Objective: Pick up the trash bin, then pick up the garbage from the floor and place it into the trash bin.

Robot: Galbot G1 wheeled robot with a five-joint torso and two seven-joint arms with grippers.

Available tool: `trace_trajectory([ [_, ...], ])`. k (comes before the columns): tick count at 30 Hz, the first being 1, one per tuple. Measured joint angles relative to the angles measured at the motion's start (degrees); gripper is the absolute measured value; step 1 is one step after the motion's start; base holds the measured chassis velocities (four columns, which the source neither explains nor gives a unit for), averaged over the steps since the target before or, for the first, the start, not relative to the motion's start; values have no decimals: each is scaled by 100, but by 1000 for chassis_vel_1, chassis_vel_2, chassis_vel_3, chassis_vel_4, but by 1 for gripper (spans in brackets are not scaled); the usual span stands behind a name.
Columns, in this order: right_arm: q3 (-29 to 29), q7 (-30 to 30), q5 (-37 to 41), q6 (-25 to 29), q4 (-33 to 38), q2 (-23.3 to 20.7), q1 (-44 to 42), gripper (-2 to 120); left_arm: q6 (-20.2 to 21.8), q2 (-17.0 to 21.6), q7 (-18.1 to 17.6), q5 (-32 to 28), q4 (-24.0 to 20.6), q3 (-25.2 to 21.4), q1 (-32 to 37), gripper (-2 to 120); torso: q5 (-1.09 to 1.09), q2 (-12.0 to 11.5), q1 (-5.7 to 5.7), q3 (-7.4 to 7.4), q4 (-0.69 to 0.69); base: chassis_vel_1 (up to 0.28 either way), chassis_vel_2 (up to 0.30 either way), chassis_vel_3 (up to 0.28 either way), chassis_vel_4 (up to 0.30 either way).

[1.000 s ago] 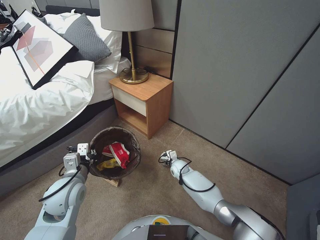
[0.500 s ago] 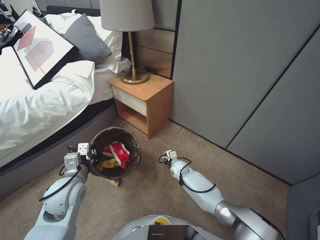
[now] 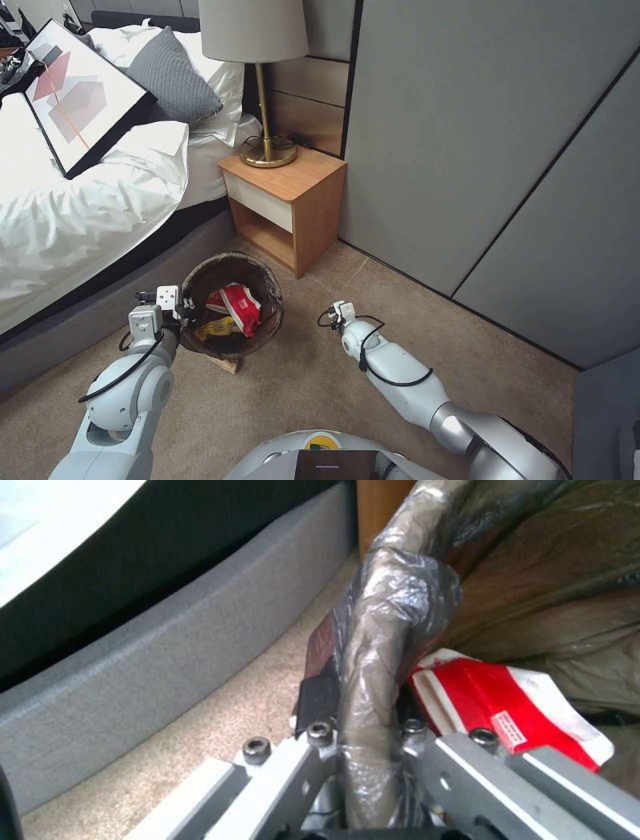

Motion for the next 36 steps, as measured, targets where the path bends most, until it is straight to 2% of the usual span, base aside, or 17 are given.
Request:
trace_trajectory([
  [9,23,151,229,-153,554,-240,-75,0,0,9,12,-4,-64,-37,2,0,1,0,0,0,0,0,0,0,0],
  [12,201,456,709,-431,1351,-530,-188,0,0,22,28,-1,-76,-38,-5,0,1,0,0,0,1,0,0,0,0],
  [13,201,456,709,-431,1351,-530,-188,0,0,22,28,-1,-76,-38,-5,0,1,0,0,0,1,0,0,0,0],
  [16,425,609,1097,-570,2136,-922,-377,0,0,16,40,13,-64,-15,-22,0,3,0,0,0,1,0,0,0,0],
  [17,425,609,1097,-570,2136,-922,-377,0,0,16,40,13,-64,-15,-22,0,3,0,0,0,1,0,0,0,0],
  [19,599,730,1414,-672,2734,-1361,-569,0,0,16,45,33,-21,-4,-43,0,2,0,0,0,-1,0,0,0,0],
  [23,769,830,1668,-741,3300,-1702,-751,0,0,17,54,47,12,15,-61,0,1,0,0,0,-2,0,0,0,0],
  [25,996,928,1922,-815,4034,-2000,-971,0,0,17,67,66,39,48,-80,0,1,0,0,0,0,0,0,0,0],
  [27,1034,947,1969,-829,4143,-2036,-1005,0,0,18,69,67,43,52,-82,0,2,0,0,0,0,0,0,0,0],
  [28,1188,1024,2168,-881,4598,-2170,-1140,0,0,27,78,75,56,64,-89,0,3,0,0,0,0,0,0,0,0],
  [31,1364,1101,2356,-922,5020,-2280,-1257,0,0,36,92,87,65,75,-92,0,2,0,0,0,-1,0,0,0,0],
  [33,1604,1207,2681,-1001,5726,-2441,-1396,0,0,47,118,106,80,87,-92,0,2,0,0,0,-1,0,0,0,0],
  [35,1676,1231,2791,-1026,5960,-2489,-1420,0,0,48,124,113,85,89,-91,0,3,0,0,0,-1,0,0,0,0],
  [36,1798,1267,3006,-1063,6407,-2590,-1434,0,0,50,142,130,99,96,-91,0,1,0,0,0,0,0,0,0,0],
])
